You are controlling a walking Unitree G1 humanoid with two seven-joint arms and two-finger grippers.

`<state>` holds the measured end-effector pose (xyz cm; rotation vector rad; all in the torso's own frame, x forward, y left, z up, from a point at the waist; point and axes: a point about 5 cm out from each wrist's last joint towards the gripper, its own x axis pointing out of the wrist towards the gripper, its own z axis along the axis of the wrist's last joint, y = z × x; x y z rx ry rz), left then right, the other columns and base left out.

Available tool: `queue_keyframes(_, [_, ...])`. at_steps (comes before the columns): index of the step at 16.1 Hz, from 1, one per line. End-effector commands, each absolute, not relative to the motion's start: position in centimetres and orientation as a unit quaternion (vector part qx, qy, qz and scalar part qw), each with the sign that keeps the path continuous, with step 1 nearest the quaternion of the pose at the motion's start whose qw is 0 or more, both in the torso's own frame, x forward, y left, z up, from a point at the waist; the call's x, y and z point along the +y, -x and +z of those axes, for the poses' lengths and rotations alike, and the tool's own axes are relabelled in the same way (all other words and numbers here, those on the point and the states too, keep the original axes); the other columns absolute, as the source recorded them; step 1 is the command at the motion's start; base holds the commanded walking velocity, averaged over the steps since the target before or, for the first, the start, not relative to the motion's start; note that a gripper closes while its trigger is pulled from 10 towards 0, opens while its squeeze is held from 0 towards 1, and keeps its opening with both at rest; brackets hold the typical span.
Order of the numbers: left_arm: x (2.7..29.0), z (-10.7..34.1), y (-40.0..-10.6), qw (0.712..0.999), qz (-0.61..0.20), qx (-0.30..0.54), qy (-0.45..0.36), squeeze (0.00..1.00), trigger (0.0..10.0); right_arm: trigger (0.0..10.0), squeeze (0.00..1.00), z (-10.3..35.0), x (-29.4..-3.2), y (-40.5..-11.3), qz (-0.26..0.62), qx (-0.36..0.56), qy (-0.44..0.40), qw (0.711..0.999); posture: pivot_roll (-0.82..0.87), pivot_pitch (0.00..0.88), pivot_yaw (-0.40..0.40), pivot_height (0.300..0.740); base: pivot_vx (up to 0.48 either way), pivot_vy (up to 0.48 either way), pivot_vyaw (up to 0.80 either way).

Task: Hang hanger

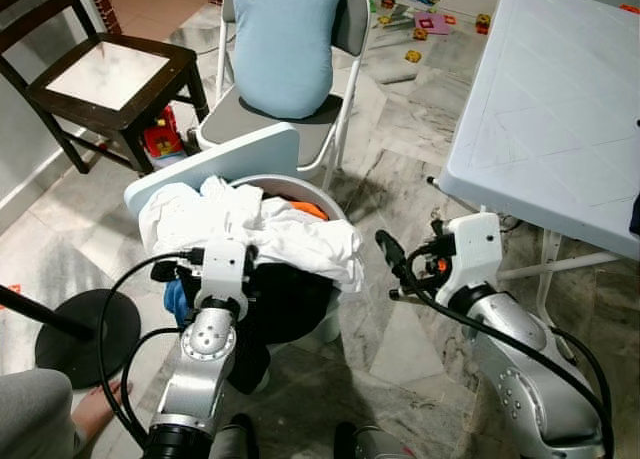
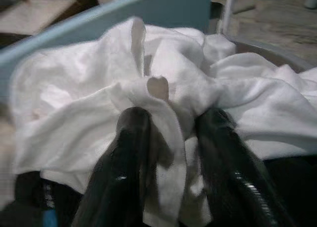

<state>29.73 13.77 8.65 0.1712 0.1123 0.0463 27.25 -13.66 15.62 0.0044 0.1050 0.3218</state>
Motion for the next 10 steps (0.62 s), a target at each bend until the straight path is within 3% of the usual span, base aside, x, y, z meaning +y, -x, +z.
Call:
queue_keyframes(1, [15.0,9.2,-29.6,0.992,0.071,0.038,-0.102,0.00,0.0,10.0,0.00,15.5,-14.0,-27.2,0.151,0.050,0.003,0.987,-0.10,0.230,-0.088,0.740,0.000,0.000,0.00])
queue_keyframes(8, [15.7,11.5,-30.3,0.988,0.108,-0.017,-0.108,0.00,0.0,10.0,0.00,15.6,-14.2,-27.8,0.145,0.043,0.004,0.988,-0.09,0.234,-0.093,0.740,0.000,0.000,0.00])
queue_keyframes(10, [16.6,14.1,-30.6,0.979,0.125,-0.083,-0.141,0.00,0.0,10.0,0.00,15.5,-14.1,-27.7,0.143,0.043,0.002,0.989,-0.09,0.230,-0.087,0.740,0.000,0.000,0.00])
